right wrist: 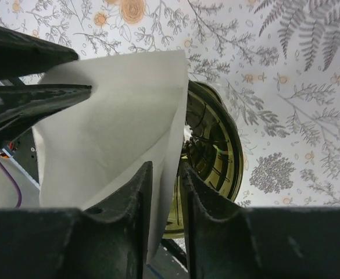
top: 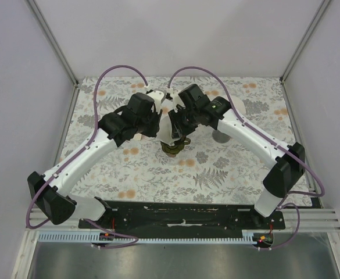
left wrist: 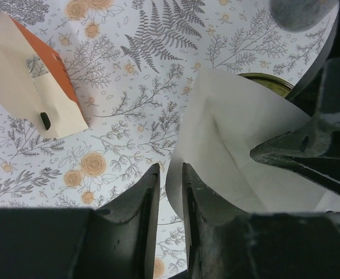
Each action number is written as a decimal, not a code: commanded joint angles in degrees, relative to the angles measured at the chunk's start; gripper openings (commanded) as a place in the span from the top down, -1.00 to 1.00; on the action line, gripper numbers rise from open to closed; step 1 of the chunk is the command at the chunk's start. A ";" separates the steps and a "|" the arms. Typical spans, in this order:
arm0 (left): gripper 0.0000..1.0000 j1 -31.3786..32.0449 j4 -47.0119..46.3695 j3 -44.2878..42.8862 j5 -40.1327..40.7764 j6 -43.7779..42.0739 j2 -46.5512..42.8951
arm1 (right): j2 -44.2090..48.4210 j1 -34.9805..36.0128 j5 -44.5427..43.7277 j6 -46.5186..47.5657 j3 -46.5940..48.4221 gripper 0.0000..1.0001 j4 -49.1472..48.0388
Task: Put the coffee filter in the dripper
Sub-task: Place the coffee filter in the coffee dripper.
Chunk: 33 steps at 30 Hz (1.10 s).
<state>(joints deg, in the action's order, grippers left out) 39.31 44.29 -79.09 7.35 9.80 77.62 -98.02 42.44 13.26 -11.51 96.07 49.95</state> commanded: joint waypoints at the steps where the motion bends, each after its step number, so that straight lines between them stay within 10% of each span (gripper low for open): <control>1: 0.45 0.07 -2.02 0.60 -4.10 1.53 -1.25 | 7.04 -0.07 -0.43 2.72 -0.70 0.29 -7.49; 11: 0.59 -0.02 -2.11 0.08 -4.98 1.18 -0.81 | 17.59 -0.07 -2.80 7.64 -6.68 0.00 -18.65; 20: 0.58 0.07 -2.02 -0.80 -5.16 0.92 -0.19 | 16.73 0.81 7.31 2.02 -16.79 0.94 -29.39; 33: -0.04 -0.81 -1.75 -2.73 -2.79 -0.84 -2.13 | 9.52 1.59 -3.23 6.58 -13.28 1.00 -16.39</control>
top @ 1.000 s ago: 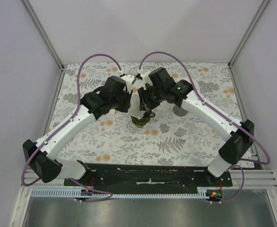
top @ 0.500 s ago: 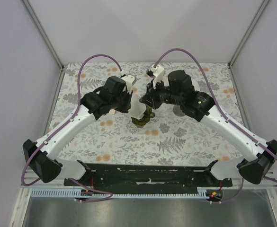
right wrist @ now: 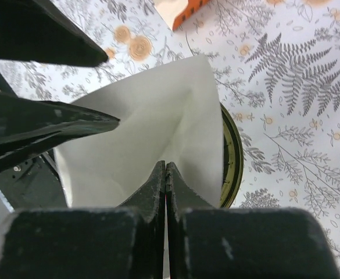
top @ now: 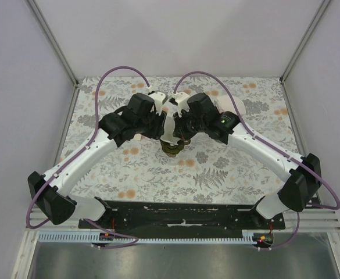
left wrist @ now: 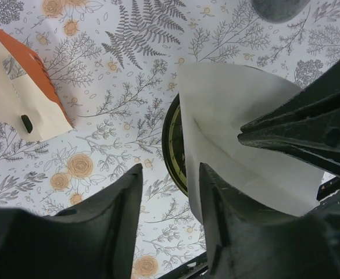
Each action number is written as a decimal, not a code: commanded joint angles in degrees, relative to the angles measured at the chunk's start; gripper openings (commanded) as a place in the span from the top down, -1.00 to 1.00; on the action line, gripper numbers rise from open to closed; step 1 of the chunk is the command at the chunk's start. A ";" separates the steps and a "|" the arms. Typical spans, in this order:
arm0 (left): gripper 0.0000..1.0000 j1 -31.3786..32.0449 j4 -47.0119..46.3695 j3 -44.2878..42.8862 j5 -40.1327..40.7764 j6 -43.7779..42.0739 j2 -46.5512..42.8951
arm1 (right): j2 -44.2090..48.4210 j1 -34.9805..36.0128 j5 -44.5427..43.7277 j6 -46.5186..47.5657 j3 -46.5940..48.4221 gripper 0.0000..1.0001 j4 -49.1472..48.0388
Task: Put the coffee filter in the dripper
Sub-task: Place the coffee filter in the coffee dripper.
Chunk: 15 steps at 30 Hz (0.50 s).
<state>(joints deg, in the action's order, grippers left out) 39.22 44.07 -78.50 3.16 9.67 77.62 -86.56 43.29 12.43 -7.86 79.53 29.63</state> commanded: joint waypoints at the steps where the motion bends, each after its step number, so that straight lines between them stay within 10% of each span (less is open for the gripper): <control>1: -0.12 -1.07 -1.45 -3.67 1.32 -0.71 -2.47 | -2.38 1.27 -2.75 3.81 3.88 1.00 4.90; 15: -0.35 -8.63 0.57 -3.07 -0.51 8.60 -7.57 | -14.94 6.89 -10.31 9.44 16.70 1.00 17.74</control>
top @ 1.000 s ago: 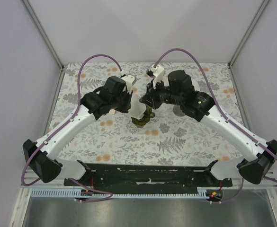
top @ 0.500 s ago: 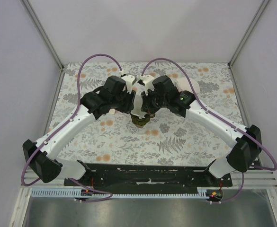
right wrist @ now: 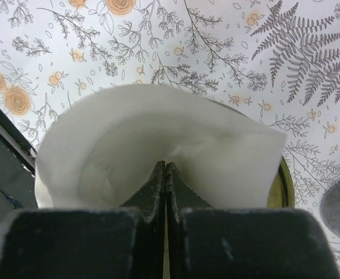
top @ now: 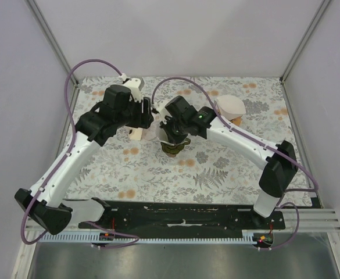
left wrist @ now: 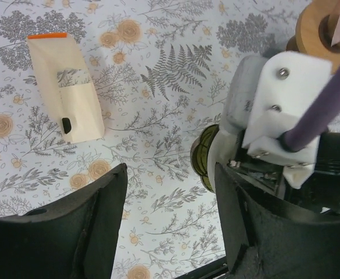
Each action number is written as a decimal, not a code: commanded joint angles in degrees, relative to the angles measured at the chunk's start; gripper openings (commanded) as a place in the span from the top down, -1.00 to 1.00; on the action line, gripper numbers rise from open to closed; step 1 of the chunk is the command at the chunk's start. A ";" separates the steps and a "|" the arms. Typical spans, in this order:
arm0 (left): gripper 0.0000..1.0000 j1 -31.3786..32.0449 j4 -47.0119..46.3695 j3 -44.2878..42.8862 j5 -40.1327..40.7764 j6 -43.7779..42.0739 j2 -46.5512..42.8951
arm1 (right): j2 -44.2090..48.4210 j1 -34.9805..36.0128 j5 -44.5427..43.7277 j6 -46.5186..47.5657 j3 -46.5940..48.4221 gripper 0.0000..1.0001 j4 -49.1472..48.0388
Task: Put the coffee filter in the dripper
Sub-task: Place the coffee filter in the coffee dripper.
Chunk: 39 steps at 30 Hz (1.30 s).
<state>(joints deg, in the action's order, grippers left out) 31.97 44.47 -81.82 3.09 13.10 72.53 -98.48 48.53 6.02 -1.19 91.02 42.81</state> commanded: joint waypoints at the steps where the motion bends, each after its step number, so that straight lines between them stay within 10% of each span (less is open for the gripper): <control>1: -0.33 -1.64 0.27 1.74 -1.50 6.22 -2.74 | -3.99 2.17 -4.96 3.03 6.35 1.00 5.61; 21: -0.17 -2.70 -7.02 12.82 -15.04 12.56 -2.75 | -9.37 3.76 -6.20 3.21 10.57 1.00 8.87; 39: 0.00 -2.70 -5.97 12.39 -10.92 8.43 -2.75 | 3.38 3.24 -1.81 6.55 8.91 0.41 4.57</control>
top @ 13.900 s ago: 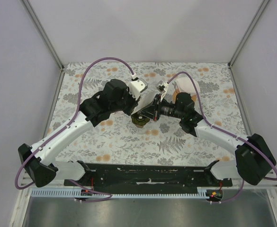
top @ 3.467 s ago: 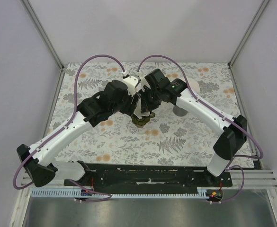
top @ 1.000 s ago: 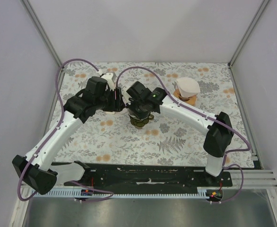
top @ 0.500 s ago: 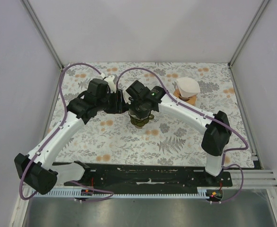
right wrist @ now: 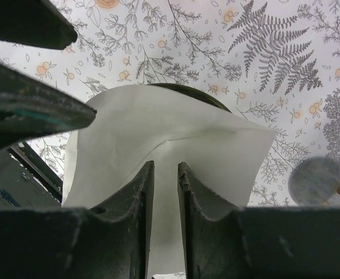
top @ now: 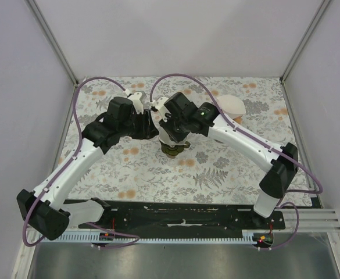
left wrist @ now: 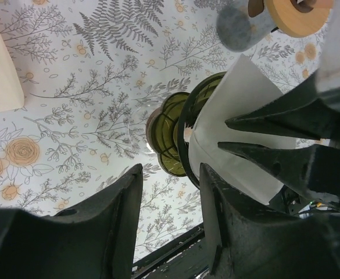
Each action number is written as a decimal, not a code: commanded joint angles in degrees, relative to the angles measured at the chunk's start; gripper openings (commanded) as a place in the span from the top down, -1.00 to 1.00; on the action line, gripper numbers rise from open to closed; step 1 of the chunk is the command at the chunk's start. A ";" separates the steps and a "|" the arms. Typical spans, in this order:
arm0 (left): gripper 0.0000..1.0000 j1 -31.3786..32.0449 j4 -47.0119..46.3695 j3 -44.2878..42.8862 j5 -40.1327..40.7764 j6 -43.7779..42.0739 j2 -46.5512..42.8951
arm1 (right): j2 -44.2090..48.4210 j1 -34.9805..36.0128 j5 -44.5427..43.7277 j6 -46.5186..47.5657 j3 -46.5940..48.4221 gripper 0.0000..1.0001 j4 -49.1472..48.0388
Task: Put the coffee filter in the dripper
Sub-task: Place the coffee filter in the coffee dripper.
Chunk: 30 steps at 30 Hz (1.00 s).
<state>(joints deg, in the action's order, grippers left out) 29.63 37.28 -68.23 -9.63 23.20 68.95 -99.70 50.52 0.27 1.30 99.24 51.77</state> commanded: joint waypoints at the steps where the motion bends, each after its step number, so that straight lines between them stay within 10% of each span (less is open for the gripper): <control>1: 0.00 -0.36 1.31 -1.47 2.07 -1.93 0.75 | 4.86 1.16 4.21 4.06 0.69 0.40 -4.40; 30: -0.23 -0.27 -0.36 -8.49 -2.94 -8.26 3.38 | 10.23 -8.60 7.81 -0.77 -9.59 -0.10 -15.21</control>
<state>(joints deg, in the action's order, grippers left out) 29.36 39.46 -73.78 -11.09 17.87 71.77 -87.11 41.69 7.73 1.91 91.00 39.53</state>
